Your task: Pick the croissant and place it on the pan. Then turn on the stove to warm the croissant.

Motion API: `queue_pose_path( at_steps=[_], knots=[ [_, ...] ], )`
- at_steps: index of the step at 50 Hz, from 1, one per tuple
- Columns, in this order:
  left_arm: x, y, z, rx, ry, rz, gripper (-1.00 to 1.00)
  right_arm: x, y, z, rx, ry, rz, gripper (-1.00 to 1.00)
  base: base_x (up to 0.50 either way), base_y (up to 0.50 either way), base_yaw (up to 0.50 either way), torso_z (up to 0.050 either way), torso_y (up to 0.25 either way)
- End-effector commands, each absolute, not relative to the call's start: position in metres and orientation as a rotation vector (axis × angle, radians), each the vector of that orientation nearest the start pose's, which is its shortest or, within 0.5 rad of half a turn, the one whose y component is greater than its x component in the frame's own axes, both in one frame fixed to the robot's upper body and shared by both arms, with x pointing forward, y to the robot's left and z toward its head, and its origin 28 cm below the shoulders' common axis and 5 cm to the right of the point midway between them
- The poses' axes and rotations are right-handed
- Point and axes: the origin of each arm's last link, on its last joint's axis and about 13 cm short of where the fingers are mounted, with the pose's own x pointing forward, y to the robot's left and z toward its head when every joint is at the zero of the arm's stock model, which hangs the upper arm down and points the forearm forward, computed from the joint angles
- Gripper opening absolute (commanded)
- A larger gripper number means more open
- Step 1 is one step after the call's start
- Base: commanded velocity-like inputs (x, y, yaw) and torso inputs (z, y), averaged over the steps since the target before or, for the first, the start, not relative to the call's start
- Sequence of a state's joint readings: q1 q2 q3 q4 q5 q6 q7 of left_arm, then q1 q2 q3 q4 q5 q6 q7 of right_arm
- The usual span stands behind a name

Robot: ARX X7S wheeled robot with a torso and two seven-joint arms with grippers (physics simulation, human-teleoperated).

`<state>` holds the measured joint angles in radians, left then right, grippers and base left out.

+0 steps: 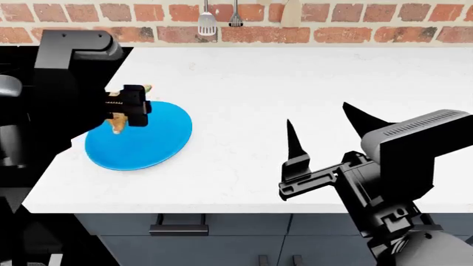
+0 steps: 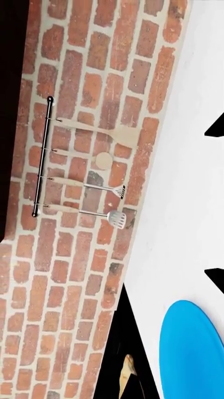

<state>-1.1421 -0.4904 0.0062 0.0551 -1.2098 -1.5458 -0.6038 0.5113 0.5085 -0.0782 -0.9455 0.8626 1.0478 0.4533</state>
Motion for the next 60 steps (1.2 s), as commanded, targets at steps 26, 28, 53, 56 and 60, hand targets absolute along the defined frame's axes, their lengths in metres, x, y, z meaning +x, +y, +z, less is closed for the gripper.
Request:
queue_pose_path(
  at_steps=[26, 28, 53, 56, 60],
  knots=[
    [0.263, 0.273, 0.307, -0.011, 0.276, -0.138, -1.00, 0.191, -0.110, 0.216, -0.169, -0.238, 0.254, 1.00, -0.20, 0.07, 0.00, 0.000, 0.000],
    [0.262, 0.273, 0.308, -0.012, 0.271, -0.137, -1.00, 0.191, -0.110, 0.217, -0.175, -0.243, 0.257, 1.00, 0.00, 0.22, 0.00, 0.000, 0.000],
    [0.263, 0.273, 0.313, -0.016, 0.258, -0.128, -1.00, 0.187, -0.110, 0.227, -0.183, -0.276, 0.254, 1.00, 0.00, 0.50, 0.00, 0.000, 0.000],
    [0.264, 0.273, 0.314, -0.017, 0.257, -0.123, -1.00, 0.187, -0.111, 0.227, -0.183, -0.277, 0.255, 1.00, 0.00, 0.50, 0.00, 0.000, 0.000],
    [0.269, 0.273, 0.317, -0.018, 0.248, -0.113, -1.00, 0.186, -0.111, 0.226, -0.182, -0.277, 0.255, 1.00, 0.00, 0.50, 0.00, 0.000, 0.000]
  ],
)
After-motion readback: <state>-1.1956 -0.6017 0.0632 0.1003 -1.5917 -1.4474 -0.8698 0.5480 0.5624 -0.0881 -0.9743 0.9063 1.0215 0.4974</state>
